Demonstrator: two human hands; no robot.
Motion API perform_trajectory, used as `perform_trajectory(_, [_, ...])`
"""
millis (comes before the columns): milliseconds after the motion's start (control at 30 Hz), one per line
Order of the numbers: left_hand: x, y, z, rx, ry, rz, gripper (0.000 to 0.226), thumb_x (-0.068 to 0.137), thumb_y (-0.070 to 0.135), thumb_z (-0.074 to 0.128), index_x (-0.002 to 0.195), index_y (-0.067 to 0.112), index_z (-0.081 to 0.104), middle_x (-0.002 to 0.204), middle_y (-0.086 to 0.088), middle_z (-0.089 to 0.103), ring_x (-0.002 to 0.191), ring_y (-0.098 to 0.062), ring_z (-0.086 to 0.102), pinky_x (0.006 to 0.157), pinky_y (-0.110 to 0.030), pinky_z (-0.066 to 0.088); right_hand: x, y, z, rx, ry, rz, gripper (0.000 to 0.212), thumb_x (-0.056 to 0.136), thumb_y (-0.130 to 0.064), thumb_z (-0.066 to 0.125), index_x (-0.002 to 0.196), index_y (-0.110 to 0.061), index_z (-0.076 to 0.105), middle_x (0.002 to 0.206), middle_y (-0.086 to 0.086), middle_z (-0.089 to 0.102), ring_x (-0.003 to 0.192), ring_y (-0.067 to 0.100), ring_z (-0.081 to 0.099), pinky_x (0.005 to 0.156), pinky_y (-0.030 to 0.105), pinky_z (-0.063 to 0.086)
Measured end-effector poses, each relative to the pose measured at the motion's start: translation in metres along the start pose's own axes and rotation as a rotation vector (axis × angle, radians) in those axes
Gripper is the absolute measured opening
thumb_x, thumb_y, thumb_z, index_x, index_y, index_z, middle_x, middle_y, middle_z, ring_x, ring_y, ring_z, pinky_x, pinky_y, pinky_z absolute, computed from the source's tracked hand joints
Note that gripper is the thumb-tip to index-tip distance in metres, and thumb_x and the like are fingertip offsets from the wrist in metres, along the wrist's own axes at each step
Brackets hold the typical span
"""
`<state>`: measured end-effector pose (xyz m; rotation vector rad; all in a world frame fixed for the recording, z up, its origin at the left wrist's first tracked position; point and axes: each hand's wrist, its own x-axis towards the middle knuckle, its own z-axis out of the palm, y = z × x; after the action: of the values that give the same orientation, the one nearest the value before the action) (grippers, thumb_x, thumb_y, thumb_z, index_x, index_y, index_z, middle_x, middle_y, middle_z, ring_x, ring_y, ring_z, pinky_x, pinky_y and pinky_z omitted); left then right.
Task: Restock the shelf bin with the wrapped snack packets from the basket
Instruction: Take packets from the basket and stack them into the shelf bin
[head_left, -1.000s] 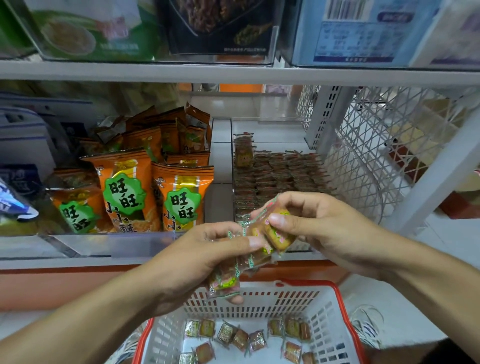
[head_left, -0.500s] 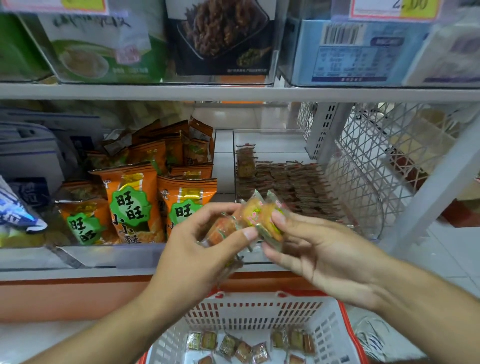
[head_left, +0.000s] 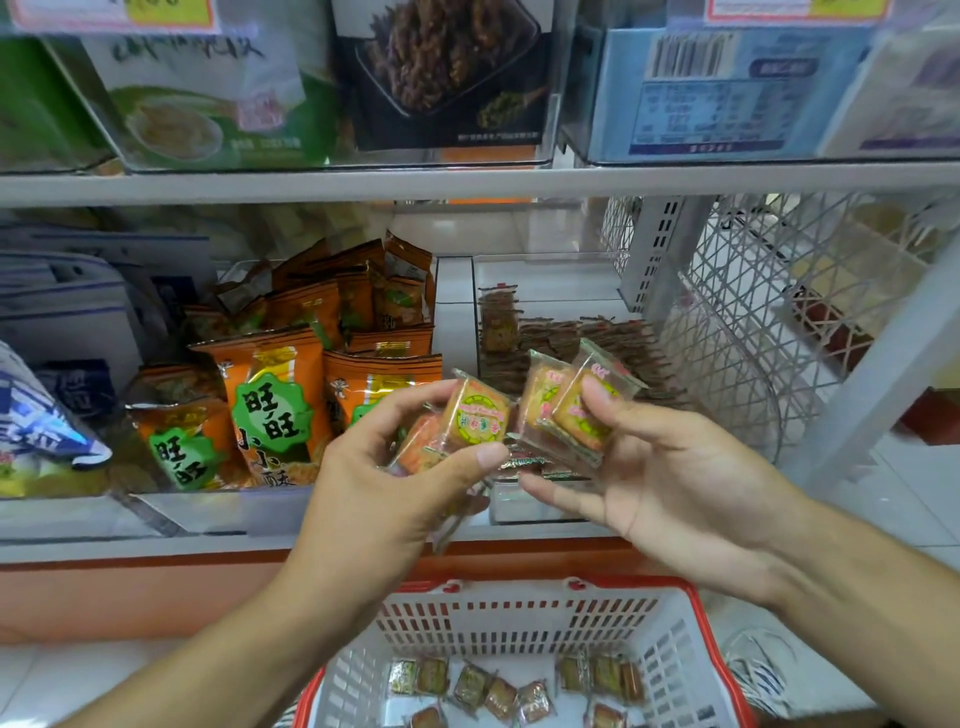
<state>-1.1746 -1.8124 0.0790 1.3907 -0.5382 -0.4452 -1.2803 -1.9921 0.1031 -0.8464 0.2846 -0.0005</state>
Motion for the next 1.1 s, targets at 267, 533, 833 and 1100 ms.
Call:
perform_trajectory(267, [0.000,-0.007,0.003,0.463,-0.002,0.333,0.058,0.064,0.045,0.084,0.119,0.039,0.067,0.118,0.014,0.065,0.116,-0.006,0.062,0.093,-0.013,0.049,0.006,0.009,0.004,0.035,-0.095,0.078,0.050,0.098,-0.030,0.060,0.135,0.003,0.058,0.135,0.026,0.060,0.117,0.033,0.065,0.093,0.038,0.056])
perform_trajectory(533, [0.013,0.003,-0.007,0.164,-0.196,-0.065,0.040,0.074,0.026,0.089,0.111,0.034,0.076,0.100,0.001,0.078,0.074,-0.014,0.073,0.061,-0.031,0.060,0.015,-0.009,-0.006,-0.302,-0.009,-0.124,0.047,0.083,-0.025,0.075,0.125,-0.006,0.065,0.124,0.017,0.070,0.113,0.030,0.068,0.088,0.036,0.058])
perform_trajectory(833, [0.017,0.006,-0.017,-0.036,-0.405,-0.434,0.040,0.083,0.038,0.074,0.104,0.004,0.074,0.093,-0.017,0.073,0.066,-0.015,0.071,0.051,-0.032,0.059,0.012,-0.013,-0.021,-0.671,-0.258,-0.039,0.040,0.079,-0.021,0.076,0.117,-0.015,0.068,0.118,0.014,0.071,0.102,0.027,0.067,0.089,0.035,0.056])
perform_trajectory(1100, [0.024,-0.007,0.000,-0.072,-0.077,-0.328,0.041,0.077,0.052,0.076,0.112,0.030,0.074,0.117,-0.013,0.074,0.086,-0.034,0.073,0.063,-0.045,0.062,0.037,-0.021,-0.029,-0.416,-0.146,-0.046,0.040,0.085,-0.009,0.070,0.124,-0.003,0.066,0.124,0.015,0.070,0.111,0.023,0.069,0.093,0.027,0.055])
